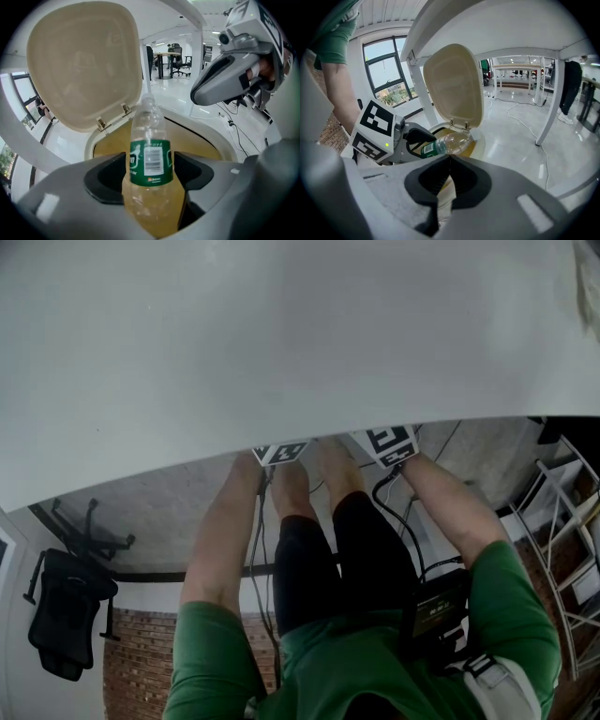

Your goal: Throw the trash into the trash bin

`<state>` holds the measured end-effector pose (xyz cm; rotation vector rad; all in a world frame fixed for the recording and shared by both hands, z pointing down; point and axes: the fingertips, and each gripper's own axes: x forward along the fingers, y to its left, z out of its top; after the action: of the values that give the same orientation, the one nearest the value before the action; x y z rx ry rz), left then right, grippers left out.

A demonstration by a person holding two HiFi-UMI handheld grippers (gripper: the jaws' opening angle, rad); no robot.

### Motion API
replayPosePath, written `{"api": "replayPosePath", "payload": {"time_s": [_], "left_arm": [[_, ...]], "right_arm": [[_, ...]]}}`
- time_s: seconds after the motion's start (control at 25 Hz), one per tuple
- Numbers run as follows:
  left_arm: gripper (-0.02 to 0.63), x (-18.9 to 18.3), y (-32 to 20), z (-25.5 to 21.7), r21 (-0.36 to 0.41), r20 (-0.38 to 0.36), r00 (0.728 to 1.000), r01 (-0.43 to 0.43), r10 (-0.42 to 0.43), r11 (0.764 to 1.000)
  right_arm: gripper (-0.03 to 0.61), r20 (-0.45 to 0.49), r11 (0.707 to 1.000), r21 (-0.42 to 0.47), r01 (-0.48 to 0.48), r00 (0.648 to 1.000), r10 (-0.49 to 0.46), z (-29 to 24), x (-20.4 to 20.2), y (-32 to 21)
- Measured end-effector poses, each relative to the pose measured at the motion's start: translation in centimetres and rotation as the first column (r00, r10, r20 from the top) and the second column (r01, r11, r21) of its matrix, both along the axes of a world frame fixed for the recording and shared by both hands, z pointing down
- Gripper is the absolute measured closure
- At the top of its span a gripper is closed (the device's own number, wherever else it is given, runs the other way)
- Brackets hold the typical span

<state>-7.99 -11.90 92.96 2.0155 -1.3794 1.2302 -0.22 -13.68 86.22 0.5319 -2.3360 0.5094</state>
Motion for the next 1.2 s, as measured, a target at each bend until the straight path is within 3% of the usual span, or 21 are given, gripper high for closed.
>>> {"api": "replayPosePath", "payload": {"time_s": [0.16,0.48,0.96,1.2], "left_arm": [[0.276,0.0,0.2,0.6,-0.028,0.024,1.000,-0.009,0.009,1.000],[0.279,0.3,0.1,-0.2,-0.010,-0.013,1.000,0.008,-0.008,1.000],[0.555,-1.3,0.0,-10.3,0.125,-0.112,0.990,0.098,-0.084,0.987],[0.607,-2.1,0.5,-17.4,0.198,-0.177,0.977,0.156,-0.121,0.968]], "right_arm": [[0.574,-0.003,1.000,-0.004,-0.007,1.000,0.007,0.4,0.3,0.1],[0.575,0.007,1.000,-0.005,0.011,1.000,-0.011,0.4,0.6,-0.2],[0.574,0.033,0.999,0.033,0.027,0.999,-0.028,-6.6,-1.5,-0.2],[0.575,0.041,0.999,0.037,0.007,0.999,-0.009,-11.7,-1.7,0.6]]}}
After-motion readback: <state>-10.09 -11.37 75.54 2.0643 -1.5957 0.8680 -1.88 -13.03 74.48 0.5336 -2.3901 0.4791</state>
